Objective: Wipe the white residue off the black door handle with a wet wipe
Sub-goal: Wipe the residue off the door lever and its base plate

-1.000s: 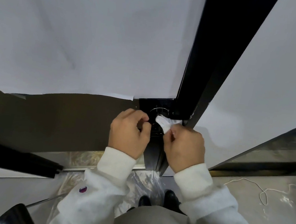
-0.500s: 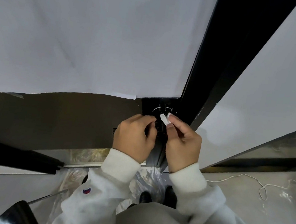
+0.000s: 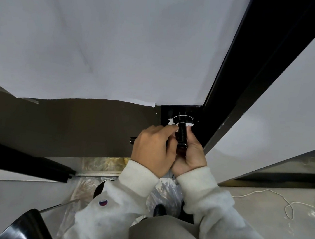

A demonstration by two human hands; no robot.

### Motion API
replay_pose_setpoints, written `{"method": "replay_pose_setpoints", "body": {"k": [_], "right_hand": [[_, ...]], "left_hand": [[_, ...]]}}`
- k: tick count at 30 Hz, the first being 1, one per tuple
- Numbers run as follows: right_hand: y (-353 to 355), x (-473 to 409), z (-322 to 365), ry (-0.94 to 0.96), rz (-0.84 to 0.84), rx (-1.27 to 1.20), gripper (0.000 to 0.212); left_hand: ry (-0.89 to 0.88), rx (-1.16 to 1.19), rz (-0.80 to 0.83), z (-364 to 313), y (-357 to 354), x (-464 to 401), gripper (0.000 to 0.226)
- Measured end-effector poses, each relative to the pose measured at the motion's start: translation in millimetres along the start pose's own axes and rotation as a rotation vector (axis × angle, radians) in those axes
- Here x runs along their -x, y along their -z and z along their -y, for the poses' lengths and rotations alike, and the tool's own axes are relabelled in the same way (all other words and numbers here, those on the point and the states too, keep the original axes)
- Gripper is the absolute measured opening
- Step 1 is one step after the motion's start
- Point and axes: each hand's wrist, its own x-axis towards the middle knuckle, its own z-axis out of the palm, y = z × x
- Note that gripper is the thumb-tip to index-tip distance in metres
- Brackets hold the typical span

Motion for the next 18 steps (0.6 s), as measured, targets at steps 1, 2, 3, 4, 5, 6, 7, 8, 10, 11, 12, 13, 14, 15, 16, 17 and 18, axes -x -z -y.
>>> {"method": "replay_pose_setpoints", "body": {"k": [1,2,3,4,5,6,7,8,10,11,12,13,14,15,16,17,18], "right_hand": [[0.4,-0.4,2.5,0.015,-0.008,0.018,0.031],[-0.8,-0.6,5.4,0.043,-0.023,0.047,0.027],[-2.3,-1.2,8.5,0.091,-0.039,0.081,0.021],[-4.6,-1.3,10.4,0.162,-0.057,0.111,0.015],[-5.9,-1.6,11.5,0.258,-0.093,0.141,0.014],[-7.7,-1.1,11.1,0.358,-0.143,0.183,0.017],[-8.8,0.9,9.4,0.453,-0.189,0.222,0.017],[-10.9,2.5,6.3,0.526,-0.217,0.271,0.015],[-10.8,4.0,-0.1,0.630,-0.227,0.368,0.012],[-8.4,5.5,-2.7,0.666,-0.227,0.407,0.012],[-5.8,7.2,-4.0,0.699,-0.231,0.442,0.012],[-3.4,9.4,-4.2,0.753,-0.239,0.484,0.011],[-0.3,13.0,-5.0,0.840,-0.264,0.557,0.011],[2.4,17.4,-5.7,0.957,-0.286,0.651,0.013],[3.9,21.0,-6.8,1.092,-0.286,0.750,0.016],[6.0,22.2,-8.3,1.222,-0.270,0.853,0.021],[8.1,21.8,-10.2,1.329,-0.250,0.960,0.028]], "left_hand": [[-0.001,0.019,-0.010,0.2,0.4,0.9,0.031],[0.001,0.041,-0.023,-0.1,1.2,1.5,0.030],[0.008,0.067,-0.036,-1.1,2.1,1.8,0.031],[0.016,0.095,-0.045,-2.0,3.2,2.3,0.033],[0.023,0.120,-0.051,-2.8,4.6,2.7,0.036],[0.027,0.140,-0.056,-3.4,5.7,2.6,0.038],[0.025,0.154,-0.056,-5.0,6.6,3.0,0.039],[0.024,0.159,-0.060,-5.2,7.1,2.5,0.039],[0.026,0.163,-0.070,-7.6,8.1,1.3,0.039],[0.028,0.165,-0.068,-8.3,8.2,1.5,0.040],[0.030,0.170,-0.068,-8.8,8.3,1.5,0.041],[0.030,0.180,-0.070,-8.7,8.6,1.1,0.042],[0.031,0.191,-0.076,-7.9,8.7,1.4,0.042],[0.033,0.200,-0.085,-7.0,9.0,1.6,0.042],[0.036,0.206,-0.096,-6.1,9.4,1.4,0.042],[0.041,0.212,-0.105,-5.8,9.9,1.5,0.043],[0.046,0.218,-0.110,-5.5,9.9,2.0,0.044]]}}
